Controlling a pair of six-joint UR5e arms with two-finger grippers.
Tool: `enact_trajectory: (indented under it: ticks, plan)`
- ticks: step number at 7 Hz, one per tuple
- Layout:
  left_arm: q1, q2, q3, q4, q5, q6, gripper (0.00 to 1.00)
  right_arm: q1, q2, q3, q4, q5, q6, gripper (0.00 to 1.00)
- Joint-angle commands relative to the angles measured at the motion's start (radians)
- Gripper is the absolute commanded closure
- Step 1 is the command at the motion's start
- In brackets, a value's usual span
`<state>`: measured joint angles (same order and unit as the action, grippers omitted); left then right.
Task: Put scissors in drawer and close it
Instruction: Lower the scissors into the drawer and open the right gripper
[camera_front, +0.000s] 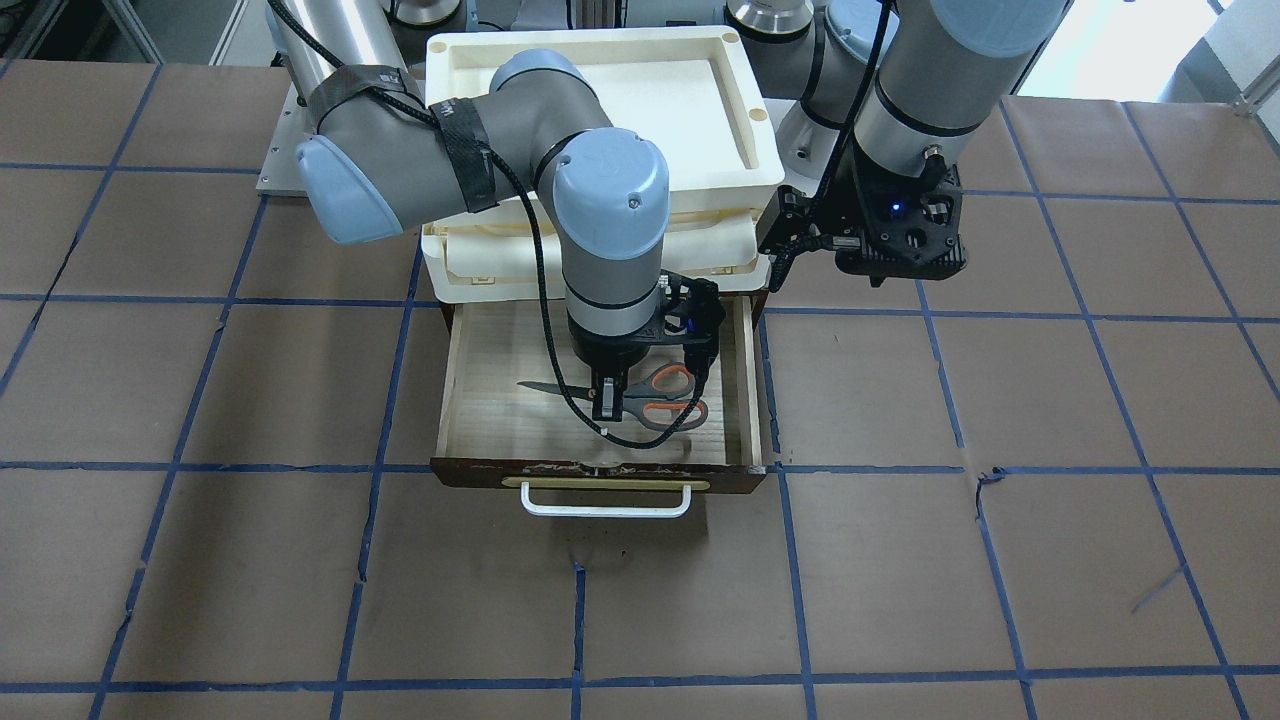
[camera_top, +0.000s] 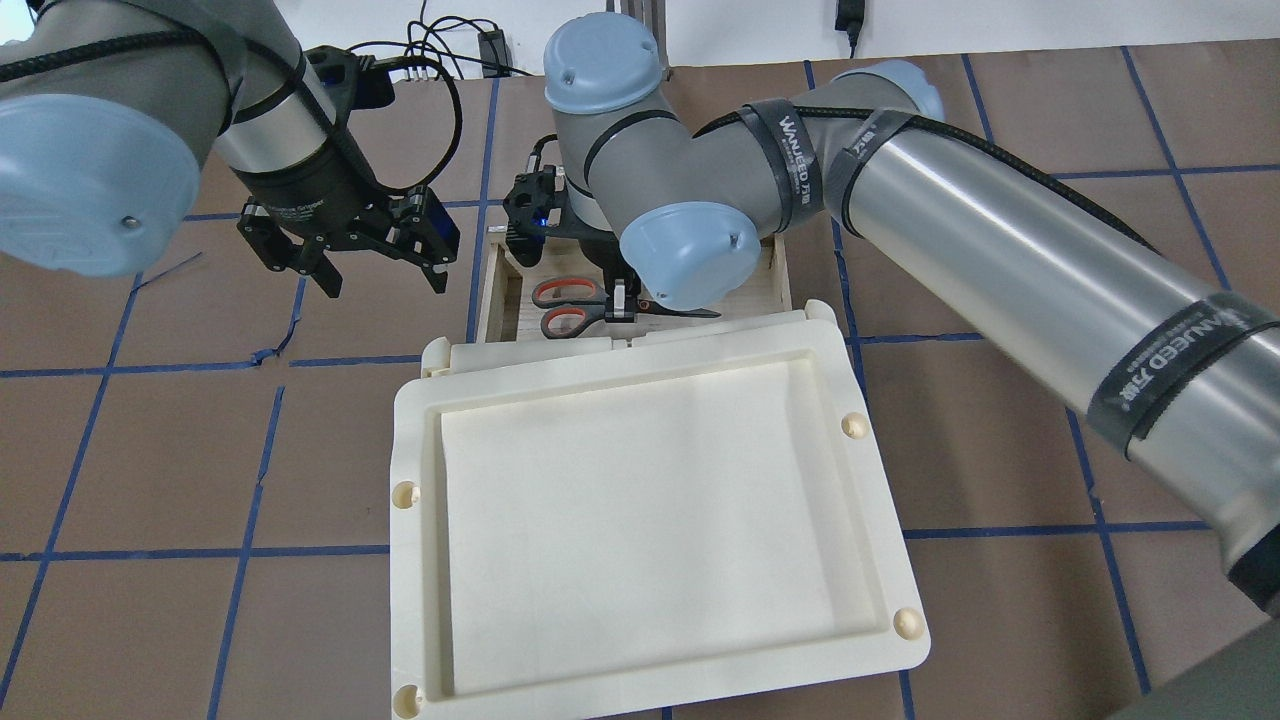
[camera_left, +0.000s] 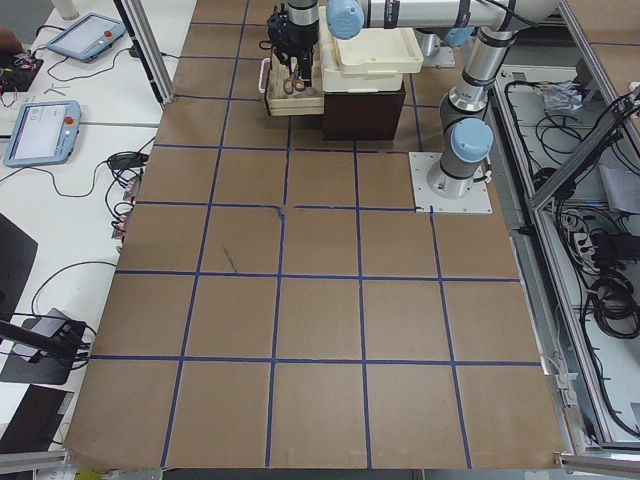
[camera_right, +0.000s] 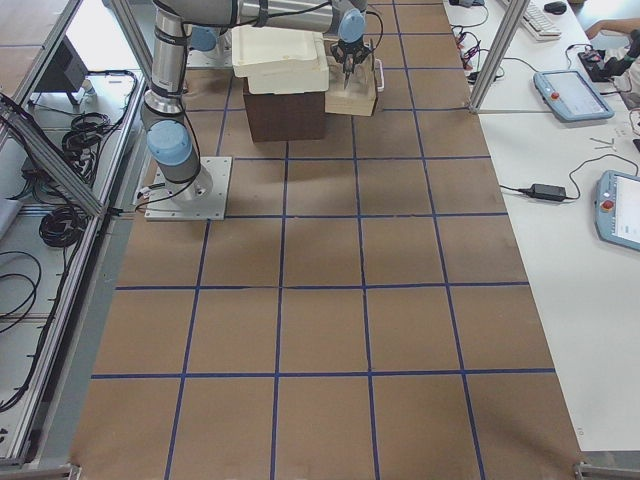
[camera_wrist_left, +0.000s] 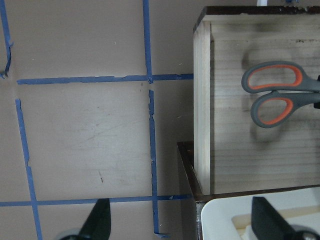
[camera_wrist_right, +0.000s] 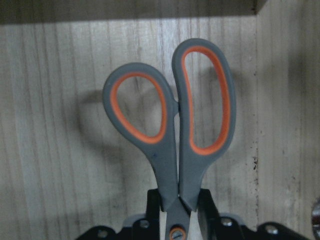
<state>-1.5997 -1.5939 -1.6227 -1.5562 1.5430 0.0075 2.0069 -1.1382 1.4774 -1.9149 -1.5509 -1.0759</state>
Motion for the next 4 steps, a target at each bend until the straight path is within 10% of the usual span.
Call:
enact_trajectory:
  ticks: [1,4]
  plan:
    - [0.007,0.0,0.0,0.001,0.002,0.014,0.0,0.013,0.012,0.001,0.0,0.0,0.002,0.85]
    - [0.041,0.002,0.0,-0.002,0.002,0.022,0.0,0.018,0.023,-0.002,0.0,0.0,0.013,0.82]
